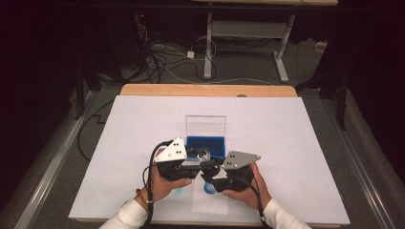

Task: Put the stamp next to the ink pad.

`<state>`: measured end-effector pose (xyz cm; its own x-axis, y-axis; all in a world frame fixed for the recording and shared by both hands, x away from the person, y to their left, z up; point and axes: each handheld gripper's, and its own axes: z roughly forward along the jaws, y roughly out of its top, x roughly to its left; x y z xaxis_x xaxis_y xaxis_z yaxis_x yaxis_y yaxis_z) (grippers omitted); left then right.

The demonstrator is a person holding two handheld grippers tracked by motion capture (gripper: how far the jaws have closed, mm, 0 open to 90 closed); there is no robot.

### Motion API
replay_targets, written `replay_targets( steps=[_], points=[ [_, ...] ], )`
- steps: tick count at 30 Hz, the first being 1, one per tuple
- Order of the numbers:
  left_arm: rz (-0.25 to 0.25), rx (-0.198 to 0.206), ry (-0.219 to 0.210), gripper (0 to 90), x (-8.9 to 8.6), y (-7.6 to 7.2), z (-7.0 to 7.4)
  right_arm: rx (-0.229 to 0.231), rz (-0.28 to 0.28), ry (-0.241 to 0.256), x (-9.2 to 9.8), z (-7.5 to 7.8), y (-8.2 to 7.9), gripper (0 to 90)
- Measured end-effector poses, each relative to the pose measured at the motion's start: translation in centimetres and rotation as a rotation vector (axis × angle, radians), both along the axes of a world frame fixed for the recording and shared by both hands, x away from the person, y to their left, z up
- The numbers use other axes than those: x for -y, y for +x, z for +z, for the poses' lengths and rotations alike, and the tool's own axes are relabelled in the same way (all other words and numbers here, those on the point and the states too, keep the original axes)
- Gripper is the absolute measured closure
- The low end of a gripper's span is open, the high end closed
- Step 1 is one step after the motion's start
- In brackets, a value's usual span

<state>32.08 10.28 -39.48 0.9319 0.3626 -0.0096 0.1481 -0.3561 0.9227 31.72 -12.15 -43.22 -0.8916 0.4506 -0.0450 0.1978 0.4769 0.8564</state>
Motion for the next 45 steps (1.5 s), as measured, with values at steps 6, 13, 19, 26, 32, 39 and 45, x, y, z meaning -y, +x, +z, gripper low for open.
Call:
replay_targets(
  steps=[6, 13, 19, 26, 32, 39, 45],
  points=[
    [0.000, 0.012, 0.005, 54.8, 0.2, -0.3, 0.2, 0.009, 0.009, 0.001, 0.1, 0.1, -0.2, 38.3],
    [-0.008, 0.023, -0.004, 54.8, 0.2, -0.4, 0.7, 0.014, 0.012, 0.023, 0.2, 0.2, -0.3, 37.5],
    [-0.008, 0.037, -0.009, 54.8, 0.0, -0.6, 1.3, 0.023, 0.003, 0.010, -0.1, -0.1, -0.3, 34.6],
    [-0.003, 0.035, 0.000, 54.8, -0.1, -0.5, 1.3, 0.055, -0.007, -0.018, -0.1, -0.1, -0.4, 32.6],
    [0.008, 0.039, 0.009, 54.8, -0.2, -0.5, 1.3, 0.053, -0.017, -0.027, 0.2, 0.0, -0.2, 29.7],
    [0.019, 0.048, 0.009, 54.8, -0.7, -0.5, 1.6, 0.053, -0.039, -0.050, 0.7, 0.1, 0.0, 22.7],
    [0.033, 0.052, 0.008, 54.8, -1.4, -0.5, 1.8, 0.075, -0.070, -0.059, 1.4, 0.4, 0.1, 23.1]
  ],
)
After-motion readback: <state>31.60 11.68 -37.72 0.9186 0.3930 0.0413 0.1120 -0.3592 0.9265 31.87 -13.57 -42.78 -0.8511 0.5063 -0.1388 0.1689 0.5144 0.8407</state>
